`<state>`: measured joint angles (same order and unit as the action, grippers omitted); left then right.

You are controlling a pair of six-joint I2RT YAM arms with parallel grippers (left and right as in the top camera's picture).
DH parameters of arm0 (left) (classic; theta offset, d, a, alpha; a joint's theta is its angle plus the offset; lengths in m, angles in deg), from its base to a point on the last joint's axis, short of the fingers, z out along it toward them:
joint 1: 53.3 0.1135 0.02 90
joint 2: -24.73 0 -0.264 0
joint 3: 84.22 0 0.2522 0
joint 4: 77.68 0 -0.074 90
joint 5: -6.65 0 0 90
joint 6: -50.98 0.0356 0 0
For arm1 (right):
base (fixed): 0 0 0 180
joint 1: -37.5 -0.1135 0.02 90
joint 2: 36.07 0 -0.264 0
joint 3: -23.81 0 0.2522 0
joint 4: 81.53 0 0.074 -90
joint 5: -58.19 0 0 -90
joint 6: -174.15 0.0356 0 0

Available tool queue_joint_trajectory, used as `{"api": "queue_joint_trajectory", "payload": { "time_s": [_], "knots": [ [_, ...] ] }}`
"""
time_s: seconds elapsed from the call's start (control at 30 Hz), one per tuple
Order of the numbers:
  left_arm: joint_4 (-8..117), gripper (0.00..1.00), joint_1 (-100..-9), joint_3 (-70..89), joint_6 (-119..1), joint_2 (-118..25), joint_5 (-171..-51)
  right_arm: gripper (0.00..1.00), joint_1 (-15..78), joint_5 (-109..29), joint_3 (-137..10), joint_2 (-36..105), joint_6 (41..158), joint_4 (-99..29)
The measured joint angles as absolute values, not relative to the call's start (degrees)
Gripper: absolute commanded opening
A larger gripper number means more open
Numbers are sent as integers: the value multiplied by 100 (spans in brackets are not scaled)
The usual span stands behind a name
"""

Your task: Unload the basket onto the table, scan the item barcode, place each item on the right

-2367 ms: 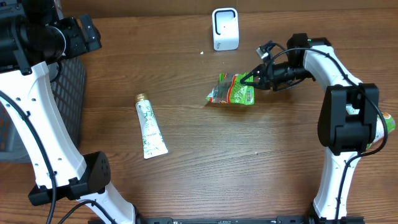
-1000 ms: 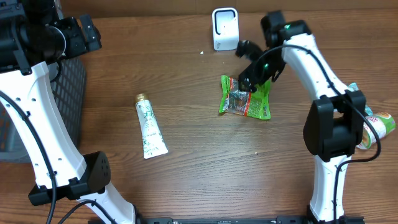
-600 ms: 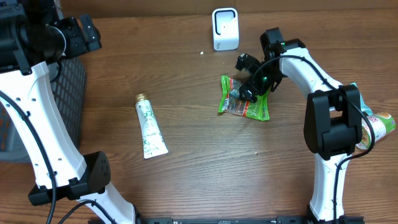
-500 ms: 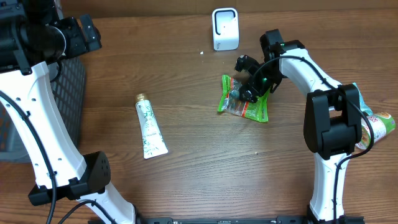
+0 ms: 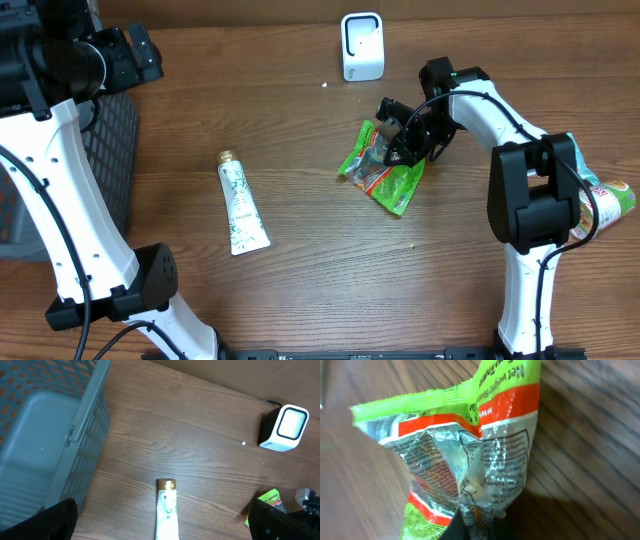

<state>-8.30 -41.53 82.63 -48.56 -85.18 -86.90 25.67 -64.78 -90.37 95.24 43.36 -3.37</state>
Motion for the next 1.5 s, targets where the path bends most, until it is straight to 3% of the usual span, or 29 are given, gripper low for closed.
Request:
{"api": "queue_joint_trajectory", "payload": {
  "time_s": [0.2, 0.73, 1.33, 1.5],
  "knots": [
    [-830, 100, -4153, 8263, -4856, -8518, -8690, 4, 2665, -7286, -9485, 9443, 4303, -416],
    [-830, 100, -4153, 8263, -4856, -8518, -8690, 4, 3185, -8001, -9655, 7032, 4040, -385],
    [-830, 100, -4153, 8263, -4856, -8518, -8690, 4, 3487, -8386, -9677, 6979, 5531, -916],
    [-830, 100, -4153, 8263, -4856, -8518, -8690, 4, 3439, -7789, -9690, 6840, 6241, -1596]
  ]
}}
